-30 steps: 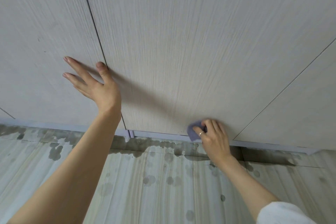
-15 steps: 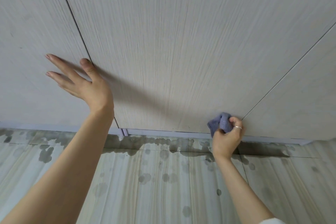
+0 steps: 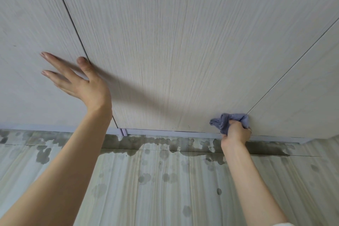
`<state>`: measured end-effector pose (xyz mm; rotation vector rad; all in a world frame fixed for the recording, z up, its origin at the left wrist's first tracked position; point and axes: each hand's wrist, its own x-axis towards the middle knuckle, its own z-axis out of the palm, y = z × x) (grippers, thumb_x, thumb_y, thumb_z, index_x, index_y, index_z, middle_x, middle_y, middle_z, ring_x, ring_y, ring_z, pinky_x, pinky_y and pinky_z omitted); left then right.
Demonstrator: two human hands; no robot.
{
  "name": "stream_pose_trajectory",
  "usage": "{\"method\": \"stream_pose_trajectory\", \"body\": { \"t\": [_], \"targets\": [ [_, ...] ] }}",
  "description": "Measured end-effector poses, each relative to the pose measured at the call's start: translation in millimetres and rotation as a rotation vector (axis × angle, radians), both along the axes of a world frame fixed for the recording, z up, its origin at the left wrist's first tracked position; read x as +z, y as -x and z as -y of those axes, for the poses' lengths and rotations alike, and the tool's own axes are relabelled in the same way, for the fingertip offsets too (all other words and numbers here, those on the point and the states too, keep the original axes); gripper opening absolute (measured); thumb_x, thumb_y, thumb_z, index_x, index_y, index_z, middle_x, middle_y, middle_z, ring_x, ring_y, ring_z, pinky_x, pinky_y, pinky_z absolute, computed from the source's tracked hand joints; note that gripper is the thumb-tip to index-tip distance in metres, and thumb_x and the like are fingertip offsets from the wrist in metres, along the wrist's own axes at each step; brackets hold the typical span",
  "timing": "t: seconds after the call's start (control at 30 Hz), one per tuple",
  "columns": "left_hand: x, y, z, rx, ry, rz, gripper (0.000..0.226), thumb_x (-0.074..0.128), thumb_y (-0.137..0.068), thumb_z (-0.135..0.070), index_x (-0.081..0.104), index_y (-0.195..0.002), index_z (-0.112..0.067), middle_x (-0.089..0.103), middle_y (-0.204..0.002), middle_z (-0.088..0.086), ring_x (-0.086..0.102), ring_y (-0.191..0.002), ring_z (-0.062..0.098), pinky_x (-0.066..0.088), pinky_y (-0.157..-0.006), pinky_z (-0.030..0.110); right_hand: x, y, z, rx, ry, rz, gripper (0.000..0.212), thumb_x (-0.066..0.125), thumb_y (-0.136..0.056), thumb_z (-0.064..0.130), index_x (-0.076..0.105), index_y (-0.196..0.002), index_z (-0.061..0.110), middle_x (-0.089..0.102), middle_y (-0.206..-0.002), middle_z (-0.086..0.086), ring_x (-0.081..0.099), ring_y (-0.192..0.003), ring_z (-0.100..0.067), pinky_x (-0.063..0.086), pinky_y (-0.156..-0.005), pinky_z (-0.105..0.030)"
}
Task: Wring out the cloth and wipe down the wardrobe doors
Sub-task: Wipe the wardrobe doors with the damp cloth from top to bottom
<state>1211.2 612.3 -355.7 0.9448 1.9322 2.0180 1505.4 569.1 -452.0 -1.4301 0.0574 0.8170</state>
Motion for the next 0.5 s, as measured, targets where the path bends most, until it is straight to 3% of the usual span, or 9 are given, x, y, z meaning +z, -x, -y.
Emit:
{"method": "stream_pose_trajectory", "body": {
  "t": [0.1,0.17,0.23,0.3,0.37,0.4,0.5],
  "targets": [
    [-2,0,-1,0.001,-0.004,-0.003,0.065,0.027,-0.098,-0.045,0.003,-0.151,-0.016,-0.007,-0.157,0.014,-0.011,-0.145,0.028,-0.002,-0.116,0.047,-21,3,2,0.010,0.128,-0.150,0.030,0.043,-0.086,-0.007,0.051,-0.110,0.010,0.056,-0.105,-0.011,0.058,-0.081,-0.023,0.047,-0.064,-0.031],
    [-3,0,-2,0.004,-0.009,-0.004,0.065,0.027,-0.098,-0.046,0.003,-0.151,-0.017,-0.007,-0.157,0.014,-0.011,-0.145,0.028,-0.002,-0.116,0.048,-29,7,2,0.027,0.202,-0.227,0.033,0.043,-0.092,-0.002,0.050,-0.124,0.006,0.057,-0.122,-0.012,0.058,-0.104,-0.028,0.049,-0.078,-0.036],
    [-4,0,-4,0.009,-0.014,-0.002,0.067,0.026,-0.097,-0.048,0.003,-0.151,-0.018,-0.007,-0.157,0.014,-0.011,-0.145,0.028,-0.001,-0.116,0.049,-31,13,0,0.057,0.221,-0.203,0.034,0.035,-0.097,0.001,0.047,-0.129,0.002,0.052,-0.132,-0.015,0.053,-0.118,-0.031,0.048,-0.080,-0.035],
    [-4,-1,-4,0.016,-0.016,-0.009,0.066,0.025,-0.097,-0.048,0.003,-0.151,-0.017,-0.008,-0.157,0.015,-0.011,-0.145,0.028,-0.002,-0.116,0.050,-35,29,-4,0.123,0.203,-0.191,0.028,0.030,-0.097,0.000,0.051,-0.116,0.001,0.053,-0.126,-0.018,0.055,-0.111,-0.032,0.049,-0.081,-0.037],
    [-4,-2,-4,0.016,-0.014,-0.010,0.066,0.023,-0.097,-0.048,0.002,-0.151,-0.016,-0.008,-0.157,0.015,-0.011,-0.145,0.028,-0.002,-0.116,0.049,-41,52,-7,0.247,0.241,-0.205,0.020,0.031,-0.090,-0.002,0.047,-0.097,0.006,0.059,-0.111,-0.023,0.061,-0.096,-0.035,0.050,-0.067,-0.038],
    [-5,-2,-5,0.013,-0.010,-0.007,0.068,0.022,-0.096,-0.051,0.002,-0.151,-0.017,-0.008,-0.157,0.015,-0.011,-0.145,0.028,-0.002,-0.116,0.050,-47,63,-9,0.288,0.235,-0.235,0.022,0.032,-0.087,-0.002,0.046,-0.099,0.007,0.061,-0.109,-0.026,0.063,-0.096,-0.039,0.051,-0.063,-0.038],
    [-7,1,-6,0.001,-0.012,0.005,0.073,0.021,-0.091,-0.058,0.001,-0.151,-0.020,-0.008,-0.158,0.013,-0.010,-0.145,0.027,0.000,-0.116,0.050,-39,84,-5,0.326,0.256,-0.315,0.026,0.040,-0.090,-0.007,0.052,-0.112,0.002,0.058,-0.109,-0.018,0.059,-0.105,-0.033,0.052,-0.082,-0.041]
  ]
}}
